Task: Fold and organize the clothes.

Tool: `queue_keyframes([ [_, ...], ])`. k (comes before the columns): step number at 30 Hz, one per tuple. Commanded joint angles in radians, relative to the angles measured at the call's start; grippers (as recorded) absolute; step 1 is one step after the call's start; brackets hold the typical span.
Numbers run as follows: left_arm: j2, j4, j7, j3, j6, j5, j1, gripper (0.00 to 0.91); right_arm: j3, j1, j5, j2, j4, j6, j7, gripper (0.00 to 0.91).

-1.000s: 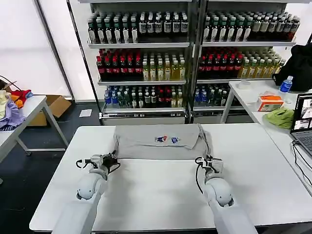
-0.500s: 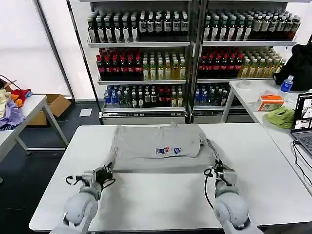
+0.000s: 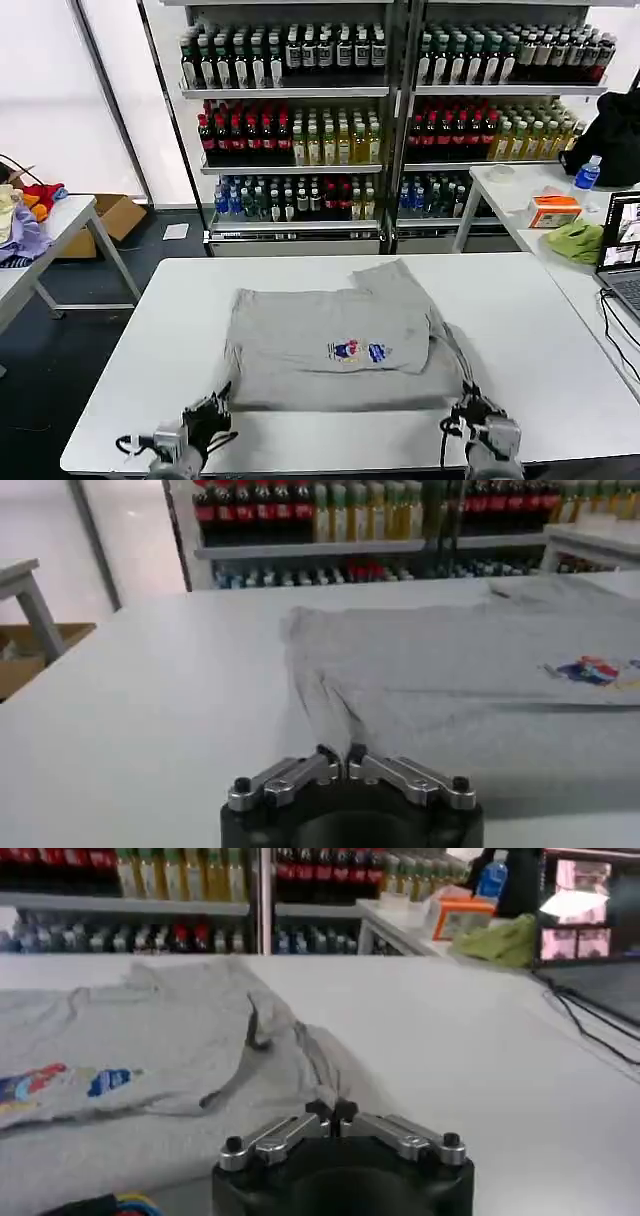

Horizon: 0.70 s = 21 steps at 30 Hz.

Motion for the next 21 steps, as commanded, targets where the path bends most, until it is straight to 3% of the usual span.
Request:
queue_keyframes([
  [1, -0.032, -0.069, -0.001, -0.004, -0.027, 0.037, 0.148, 0.091, 0.009, -0.096, -0.019, 0.003, 0.041, 0.004, 0.009, 0.181],
  [2, -0.034, -0.069, 0.000, -0.005, -0.028, 0.038, 0.150, 0.453, 0.009, -0.096, -0.018, 0.003, 0.041, 0.002, 0.010, 0.474],
  [3, -0.037, -0.068, 0.001, -0.005, -0.028, 0.038, 0.152, 0.907, 0.009, -0.097, -0.019, 0.003, 0.037, 0.002, 0.010, 0.806],
  [4, -0.038, -0.066, 0.001, -0.005, -0.028, 0.038, 0.153, 0.907, 0.007, -0.096, -0.019, 0.003, 0.034, -0.001, 0.011, 0.907],
  [12, -0.051, -0.082, -0.004, 0.023, -0.012, 0.030, 0.166, 0.907, -0.002, -0.125, -0.055, 0.005, 0.062, -0.012, 0.010, 0.907],
  [21, -0.046, -0.258, -0.020, 0.015, 0.027, -0.028, 0.198, 0.907, 0.032, -0.126, -0.019, 0.004, 0.216, -0.013, 0.018, 0.907],
])
